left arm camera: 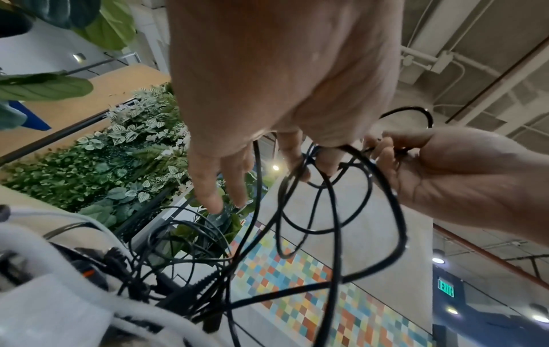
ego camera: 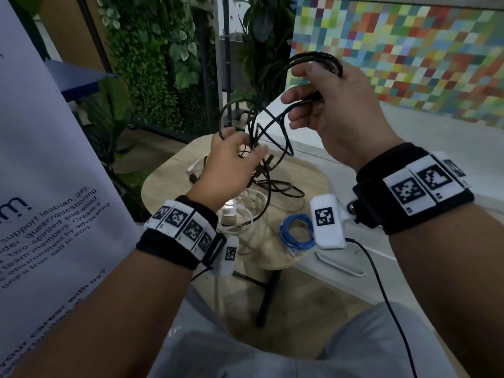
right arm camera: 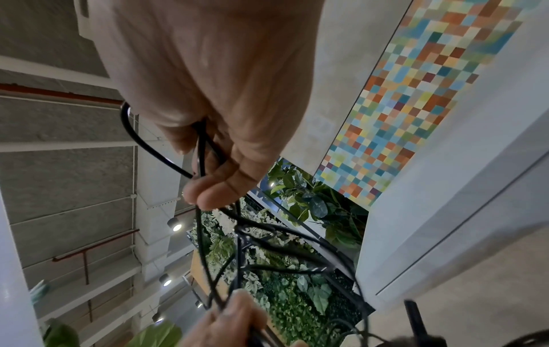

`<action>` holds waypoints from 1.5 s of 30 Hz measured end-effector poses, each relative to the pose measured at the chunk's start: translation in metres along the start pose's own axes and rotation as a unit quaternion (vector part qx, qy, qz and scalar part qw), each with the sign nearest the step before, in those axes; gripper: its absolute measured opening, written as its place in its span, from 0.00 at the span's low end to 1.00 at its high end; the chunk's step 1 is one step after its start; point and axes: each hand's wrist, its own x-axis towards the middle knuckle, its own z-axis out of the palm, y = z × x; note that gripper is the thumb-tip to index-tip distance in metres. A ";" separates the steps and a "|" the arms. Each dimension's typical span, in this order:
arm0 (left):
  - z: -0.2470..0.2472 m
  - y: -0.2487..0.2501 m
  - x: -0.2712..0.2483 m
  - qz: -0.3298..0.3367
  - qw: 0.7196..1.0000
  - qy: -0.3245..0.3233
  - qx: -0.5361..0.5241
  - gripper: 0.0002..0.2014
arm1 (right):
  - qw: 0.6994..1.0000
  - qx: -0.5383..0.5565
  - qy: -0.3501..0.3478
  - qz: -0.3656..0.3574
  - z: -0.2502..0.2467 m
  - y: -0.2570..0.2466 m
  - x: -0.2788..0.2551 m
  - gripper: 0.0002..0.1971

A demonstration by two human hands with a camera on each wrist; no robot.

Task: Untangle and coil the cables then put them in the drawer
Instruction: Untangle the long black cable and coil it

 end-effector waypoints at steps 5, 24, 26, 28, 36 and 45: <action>-0.008 0.013 0.011 0.016 0.990 0.038 -0.135 0.09 | 0.997 -0.064 0.027 0.020 -0.013 0.017 0.006 0.08; -0.024 0.017 0.012 0.040 0.994 -0.011 -0.099 0.10 | 0.961 -0.068 -0.170 0.206 0.010 0.070 -0.028 0.44; -0.022 0.018 0.010 0.035 0.996 -0.034 -0.081 0.13 | 0.957 -0.093 -0.184 0.203 0.016 0.067 -0.027 0.49; -0.022 0.024 0.006 0.039 0.992 -0.068 -0.100 0.16 | 0.955 -0.105 -0.191 0.200 0.020 0.065 -0.027 0.49; -0.033 0.019 0.003 0.002 0.964 -0.144 -0.224 0.16 | 0.980 -0.107 -0.081 0.150 0.027 0.061 -0.021 0.30; -0.030 -0.014 0.005 0.034 0.993 0.040 -0.105 0.20 | 0.983 -0.021 0.037 0.181 0.014 0.059 -0.012 0.11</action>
